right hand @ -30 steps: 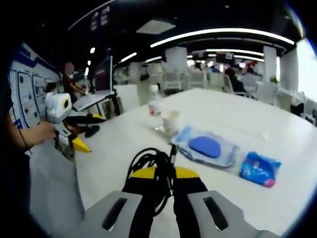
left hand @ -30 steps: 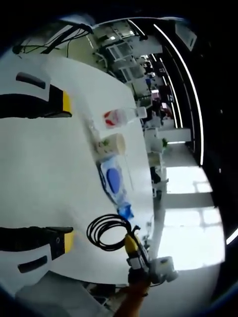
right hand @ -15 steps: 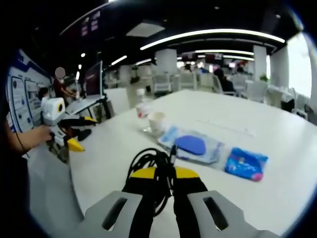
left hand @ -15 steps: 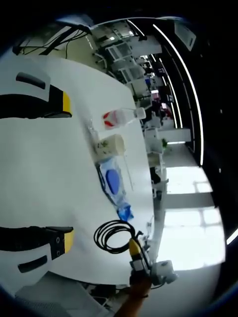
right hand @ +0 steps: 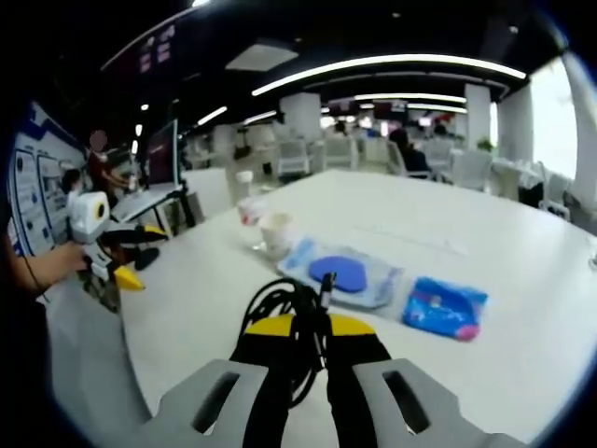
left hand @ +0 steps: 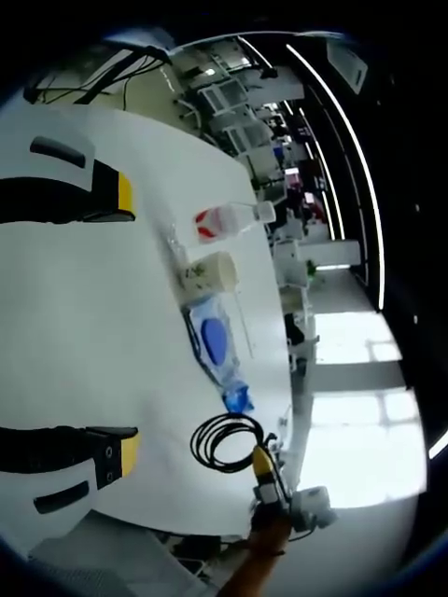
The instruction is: Arrange the tabletop items into an orderly group along one side of the table until the central work area is clear of visible clutter.
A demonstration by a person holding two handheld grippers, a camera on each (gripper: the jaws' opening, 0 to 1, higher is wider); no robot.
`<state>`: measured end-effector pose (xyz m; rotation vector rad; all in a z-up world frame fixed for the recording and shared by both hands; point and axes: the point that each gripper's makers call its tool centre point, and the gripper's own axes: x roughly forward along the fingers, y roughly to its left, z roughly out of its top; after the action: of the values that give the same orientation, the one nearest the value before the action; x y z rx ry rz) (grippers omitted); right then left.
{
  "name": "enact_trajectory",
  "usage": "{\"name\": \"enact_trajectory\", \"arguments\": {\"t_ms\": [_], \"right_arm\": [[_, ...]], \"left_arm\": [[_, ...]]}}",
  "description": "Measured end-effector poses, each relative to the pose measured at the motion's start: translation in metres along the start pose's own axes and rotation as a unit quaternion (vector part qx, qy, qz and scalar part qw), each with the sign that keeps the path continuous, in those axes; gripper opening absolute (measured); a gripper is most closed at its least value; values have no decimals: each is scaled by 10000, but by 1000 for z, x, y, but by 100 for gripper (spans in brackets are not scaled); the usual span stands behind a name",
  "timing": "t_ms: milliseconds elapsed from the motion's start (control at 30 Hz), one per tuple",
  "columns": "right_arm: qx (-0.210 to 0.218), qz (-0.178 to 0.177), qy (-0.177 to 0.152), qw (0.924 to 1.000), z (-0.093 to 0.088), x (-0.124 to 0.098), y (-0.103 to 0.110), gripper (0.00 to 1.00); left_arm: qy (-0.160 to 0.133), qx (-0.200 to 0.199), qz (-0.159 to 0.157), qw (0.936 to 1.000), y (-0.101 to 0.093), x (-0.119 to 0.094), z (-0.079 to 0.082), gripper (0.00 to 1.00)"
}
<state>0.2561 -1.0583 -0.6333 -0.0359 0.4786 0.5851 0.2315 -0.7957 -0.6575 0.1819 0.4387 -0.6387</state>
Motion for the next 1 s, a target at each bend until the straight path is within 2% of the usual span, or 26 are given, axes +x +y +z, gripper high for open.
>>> {"name": "enact_trajectory", "arguments": {"t_ms": [300,1000], "right_arm": [[71,-49,75,9999,-3,5,-13,8],[282,-240,385,9986,-28,23,-48,8]], "left_arm": [[33,-8,4,10000,0,0,-1,88],[73,-69,52,9999,3,-1,-5,88]]}}
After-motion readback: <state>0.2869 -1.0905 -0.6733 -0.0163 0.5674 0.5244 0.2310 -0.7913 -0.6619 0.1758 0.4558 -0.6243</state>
